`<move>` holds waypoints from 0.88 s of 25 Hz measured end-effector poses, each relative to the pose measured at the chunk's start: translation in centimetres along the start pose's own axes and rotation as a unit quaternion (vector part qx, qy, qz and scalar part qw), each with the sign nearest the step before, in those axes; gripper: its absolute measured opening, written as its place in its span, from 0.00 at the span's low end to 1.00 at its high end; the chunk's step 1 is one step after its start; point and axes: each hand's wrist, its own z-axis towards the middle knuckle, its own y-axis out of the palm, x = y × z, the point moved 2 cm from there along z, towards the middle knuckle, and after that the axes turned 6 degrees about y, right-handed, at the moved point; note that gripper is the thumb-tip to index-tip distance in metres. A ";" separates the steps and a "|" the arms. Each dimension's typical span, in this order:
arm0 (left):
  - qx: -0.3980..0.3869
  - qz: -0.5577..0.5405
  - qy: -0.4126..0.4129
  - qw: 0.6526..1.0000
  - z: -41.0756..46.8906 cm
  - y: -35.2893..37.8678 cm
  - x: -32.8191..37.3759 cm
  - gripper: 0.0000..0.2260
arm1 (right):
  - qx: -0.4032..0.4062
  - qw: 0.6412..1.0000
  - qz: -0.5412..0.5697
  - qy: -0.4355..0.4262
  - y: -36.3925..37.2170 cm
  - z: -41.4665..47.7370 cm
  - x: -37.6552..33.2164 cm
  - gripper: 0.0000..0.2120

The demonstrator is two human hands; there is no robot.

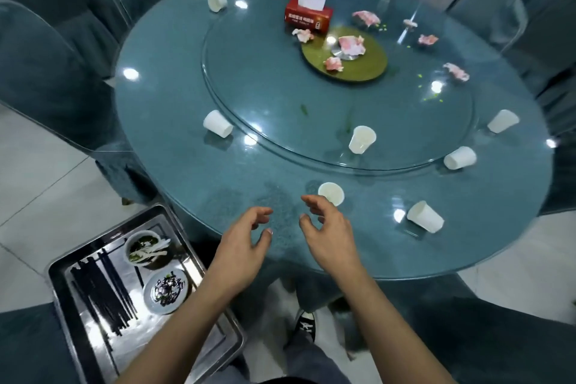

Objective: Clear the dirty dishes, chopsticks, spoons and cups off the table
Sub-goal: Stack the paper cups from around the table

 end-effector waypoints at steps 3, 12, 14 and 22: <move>0.005 -0.011 -0.010 1.000 0.8 3.2 1.7 0.14 | 0.001 1.000 0.007 0.000 -3.0 1.6 1.9 0.16; 0.042 0.008 -0.032 0.999 5.1 9.4 6.8 0.14 | -0.048 0.998 0.026 -0.023 -9.2 7.5 4.6 0.15; 0.050 0.018 -0.031 0.998 5.9 9.8 7.6 0.14 | -0.058 0.997 0.030 -0.033 -9.4 8.1 4.7 0.15; 0.127 0.015 -0.052 0.990 7.6 7.7 7.0 0.14 | -0.107 0.991 0.008 -0.085 -7.9 11.8 0.8 0.15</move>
